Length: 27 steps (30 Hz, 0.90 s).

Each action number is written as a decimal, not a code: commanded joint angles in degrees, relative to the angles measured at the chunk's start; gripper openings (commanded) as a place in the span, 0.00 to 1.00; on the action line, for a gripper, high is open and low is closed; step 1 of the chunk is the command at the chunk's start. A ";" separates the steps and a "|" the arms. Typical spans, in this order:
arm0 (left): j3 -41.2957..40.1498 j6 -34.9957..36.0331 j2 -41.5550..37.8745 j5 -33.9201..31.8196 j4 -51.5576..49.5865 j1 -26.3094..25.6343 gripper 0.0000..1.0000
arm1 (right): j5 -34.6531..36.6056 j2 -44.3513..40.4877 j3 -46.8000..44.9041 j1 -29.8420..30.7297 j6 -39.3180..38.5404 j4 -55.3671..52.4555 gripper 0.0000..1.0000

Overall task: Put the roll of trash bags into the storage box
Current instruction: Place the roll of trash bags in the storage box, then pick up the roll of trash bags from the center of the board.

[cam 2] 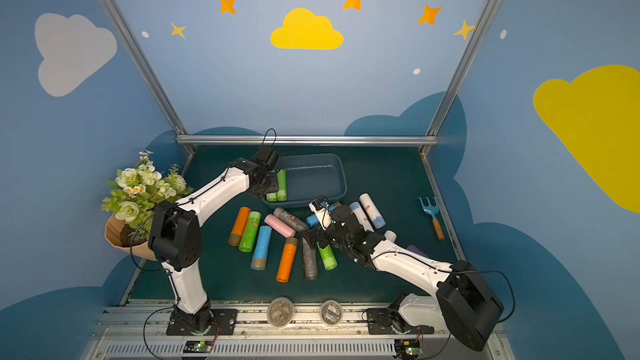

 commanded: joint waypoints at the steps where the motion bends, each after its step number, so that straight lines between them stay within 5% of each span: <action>1: -5.03 0.53 -5.06 -1.39 0.80 1.12 0.50 | 1.50 0.50 1.46 2.42 -1.64 -0.90 0.96; 13: -28.21 -0.72 -21.04 3.54 5.08 9.43 0.51 | 4.77 4.09 4.72 10.10 -4.44 -1.58 0.96; 27: -36.17 0.92 -22.06 5.93 7.53 11.69 0.57 | 3.72 5.98 5.81 11.77 -4.49 -1.61 0.96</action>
